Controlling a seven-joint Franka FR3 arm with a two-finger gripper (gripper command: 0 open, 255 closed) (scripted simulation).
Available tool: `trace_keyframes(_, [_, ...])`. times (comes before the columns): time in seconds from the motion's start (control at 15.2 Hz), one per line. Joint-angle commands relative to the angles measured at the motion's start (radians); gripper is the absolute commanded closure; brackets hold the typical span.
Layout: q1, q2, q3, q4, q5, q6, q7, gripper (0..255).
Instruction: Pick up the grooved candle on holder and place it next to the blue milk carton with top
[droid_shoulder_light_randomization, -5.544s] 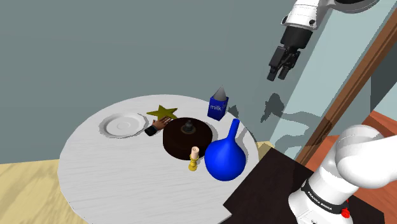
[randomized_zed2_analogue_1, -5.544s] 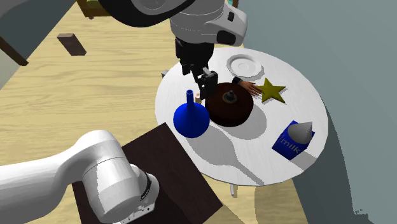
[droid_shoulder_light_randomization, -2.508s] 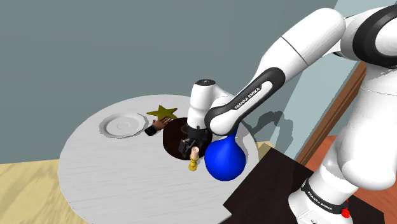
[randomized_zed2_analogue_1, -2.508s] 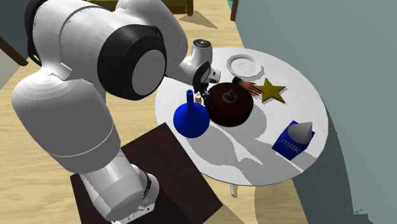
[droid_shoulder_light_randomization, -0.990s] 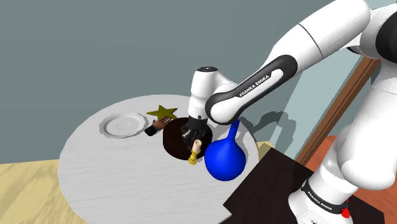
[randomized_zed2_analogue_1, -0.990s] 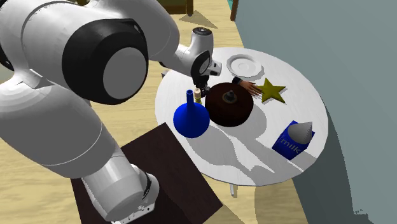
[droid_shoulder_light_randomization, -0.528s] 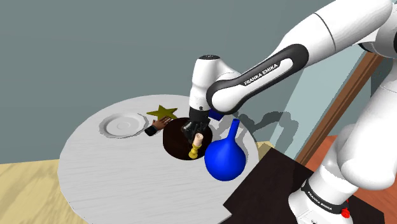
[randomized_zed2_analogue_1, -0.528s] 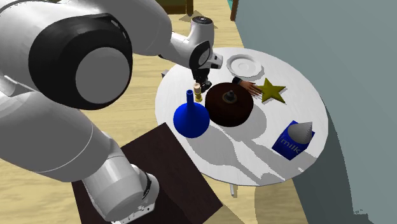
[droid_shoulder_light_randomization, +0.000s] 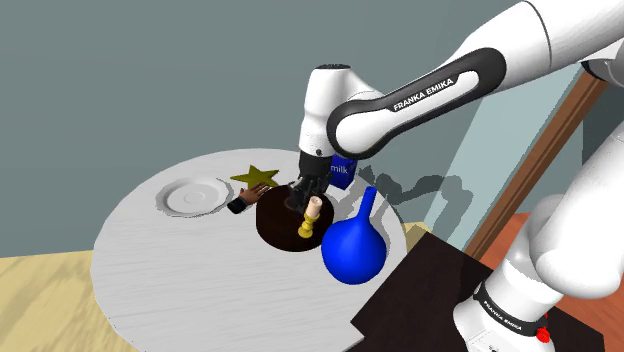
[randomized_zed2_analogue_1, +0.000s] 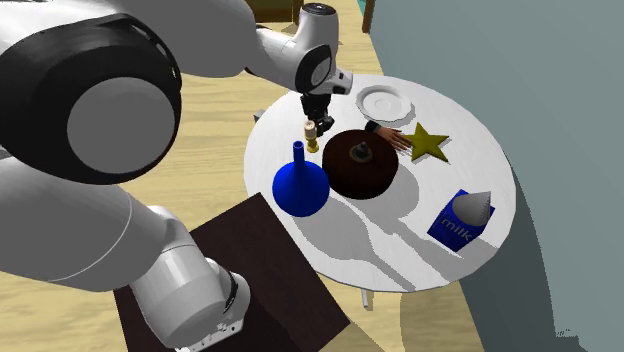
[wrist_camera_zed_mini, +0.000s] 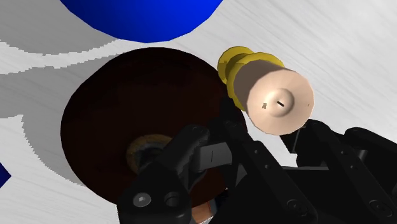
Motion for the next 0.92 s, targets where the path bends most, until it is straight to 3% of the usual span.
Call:
trace_keyframes(0.0, [0.000, -0.016, 0.000, 0.012, 0.006, -0.028, -0.003, 255])
trace_keyframes(0.86, [-0.001, -0.093, -0.009, 0.115, 0.028, -0.204, -0.018, 255])
